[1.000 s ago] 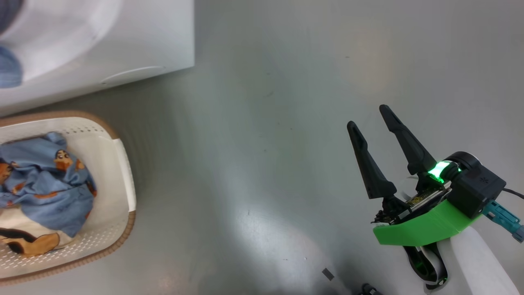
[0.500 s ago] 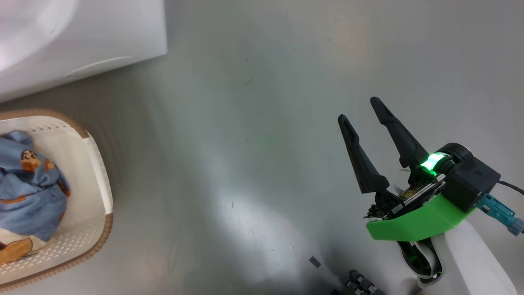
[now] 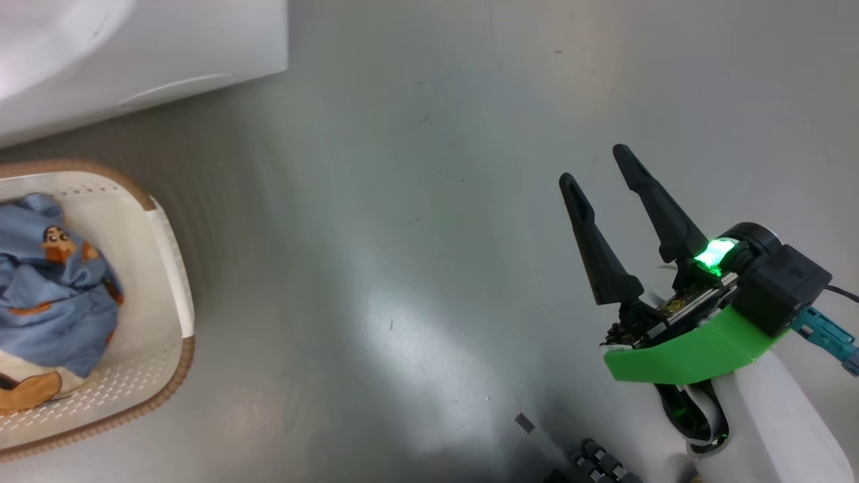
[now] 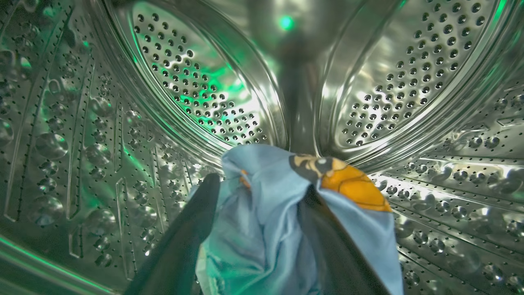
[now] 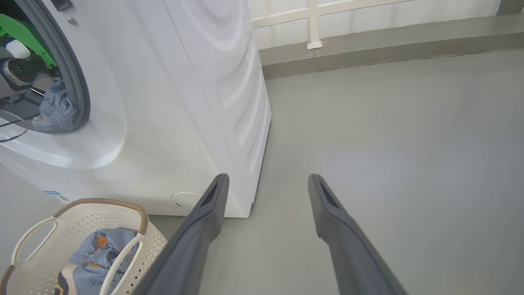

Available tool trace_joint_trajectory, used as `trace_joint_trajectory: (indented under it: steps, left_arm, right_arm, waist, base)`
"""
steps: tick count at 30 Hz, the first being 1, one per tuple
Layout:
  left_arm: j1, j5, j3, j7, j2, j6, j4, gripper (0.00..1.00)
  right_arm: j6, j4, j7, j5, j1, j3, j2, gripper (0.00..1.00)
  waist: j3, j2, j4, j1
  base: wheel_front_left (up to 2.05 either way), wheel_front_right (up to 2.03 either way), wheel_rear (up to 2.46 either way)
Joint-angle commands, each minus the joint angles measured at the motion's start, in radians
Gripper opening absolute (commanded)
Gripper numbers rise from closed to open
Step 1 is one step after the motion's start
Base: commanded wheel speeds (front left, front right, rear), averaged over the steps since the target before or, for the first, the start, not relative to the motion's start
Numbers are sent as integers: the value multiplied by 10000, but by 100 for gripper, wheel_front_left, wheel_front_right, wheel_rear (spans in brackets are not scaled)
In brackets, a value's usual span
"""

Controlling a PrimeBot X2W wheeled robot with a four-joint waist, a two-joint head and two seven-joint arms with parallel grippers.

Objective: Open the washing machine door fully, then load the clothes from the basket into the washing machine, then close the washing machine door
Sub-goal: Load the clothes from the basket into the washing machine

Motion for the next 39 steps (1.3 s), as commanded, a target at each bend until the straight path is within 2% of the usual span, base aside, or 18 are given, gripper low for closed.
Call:
trace_joint_trajectory:
  steps: [1, 8, 16, 23, 33, 36, 39]
  left_arm:
    - [55, -20, 18, -60, 471, -20, -230, 100]
    - [576, -115, -81, -357, 267, -49, -605, 100]
    - [2173, -309, -62, -765, -78, 157, -1853, 100]
    - [4509, -528, 73, -987, -444, 576, -3845, 100]
    - [8251, -579, 145, -1197, -1143, 1453, -7250, 100]
    - [8933, -542, 91, -1219, -1295, 1615, -7798, 100]
    - [10216, -520, -60, -1267, -1667, 1890, -8618, 100]
  right_arm:
    - [16, -230, -120, -28, 171, 123, -59, 100]
    - [16, -292, -120, -206, 187, -185, -107, 100]
    - [16, -239, -120, -385, 337, -250, -99, 100]
    - [16, -195, -120, -616, 624, -443, -232, 100]
    - [16, -132, -120, -829, 1127, -967, -341, 100]
    - [16, -91, -120, -863, 1245, -1081, -370, 100]
    - [16, 24, -120, -937, 1483, -1230, -398, 100]
  waist:
    - [11, 0, 57, 0]
    - [-63, 0, 509, 0]
    - [-529, 0, 959, 0]
    - [-1117, 0, 1235, 0]
    - [-1946, 0, 1586, 0]
    - [-2139, 0, 1676, 0]
    - [-2598, 0, 1862, 0]
  base:
    - [0, 0, 0]
    - [0, 0, 0]
    - [0, 0, 0]
    - [0, 0, 0]
    - [0, 0, 0]
    - [0, 0, 0]
    - [0, 0, 0]
